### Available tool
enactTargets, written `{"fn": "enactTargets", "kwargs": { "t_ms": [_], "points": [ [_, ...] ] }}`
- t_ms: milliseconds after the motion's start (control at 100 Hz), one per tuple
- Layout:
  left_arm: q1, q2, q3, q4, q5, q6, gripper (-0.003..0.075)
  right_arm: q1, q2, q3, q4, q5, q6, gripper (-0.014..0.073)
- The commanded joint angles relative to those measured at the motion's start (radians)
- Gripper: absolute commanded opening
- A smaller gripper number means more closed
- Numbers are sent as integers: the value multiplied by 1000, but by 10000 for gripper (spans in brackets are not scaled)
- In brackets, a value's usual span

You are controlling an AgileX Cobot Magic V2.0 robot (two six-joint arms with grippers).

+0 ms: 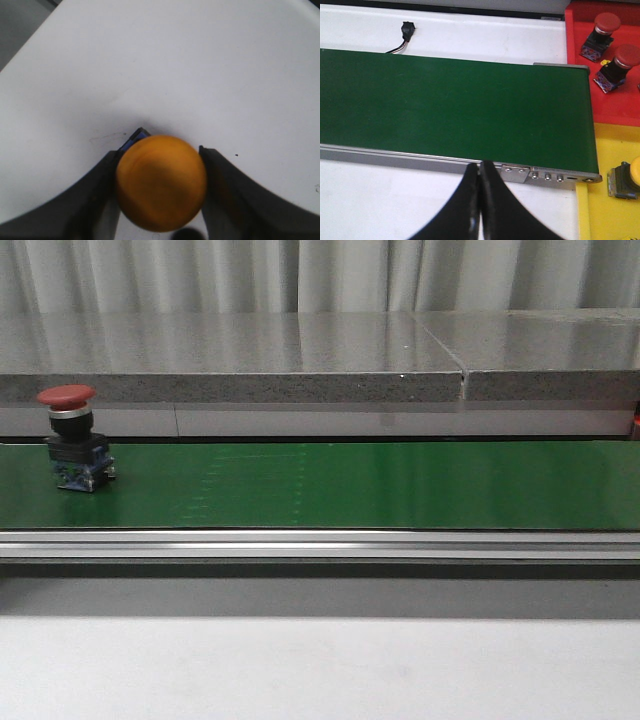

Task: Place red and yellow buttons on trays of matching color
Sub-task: 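Move the left gripper down onto the yellow push button and grasp it, then carry the yellow button onto the belt and open the left gripper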

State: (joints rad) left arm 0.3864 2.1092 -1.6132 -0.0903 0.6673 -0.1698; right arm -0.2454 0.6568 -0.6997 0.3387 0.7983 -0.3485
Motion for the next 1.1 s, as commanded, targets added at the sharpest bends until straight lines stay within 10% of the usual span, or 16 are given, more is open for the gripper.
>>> {"fn": "enactTargets", "kwargs": {
  "t_ms": [0, 100, 1090],
  "points": [
    [1, -58, -39, -4, -5, -1, 122, 1, -2, -23, 11, -47, -12, -68],
    [1, -66, -51, -3, 24, -1, -19, 1, -2, -23, 11, -47, -12, -68],
    [-353, -624, 369, -21, -12, -1, -19, 1, -2, -23, 11, -47, -12, -68]
  ]
}}
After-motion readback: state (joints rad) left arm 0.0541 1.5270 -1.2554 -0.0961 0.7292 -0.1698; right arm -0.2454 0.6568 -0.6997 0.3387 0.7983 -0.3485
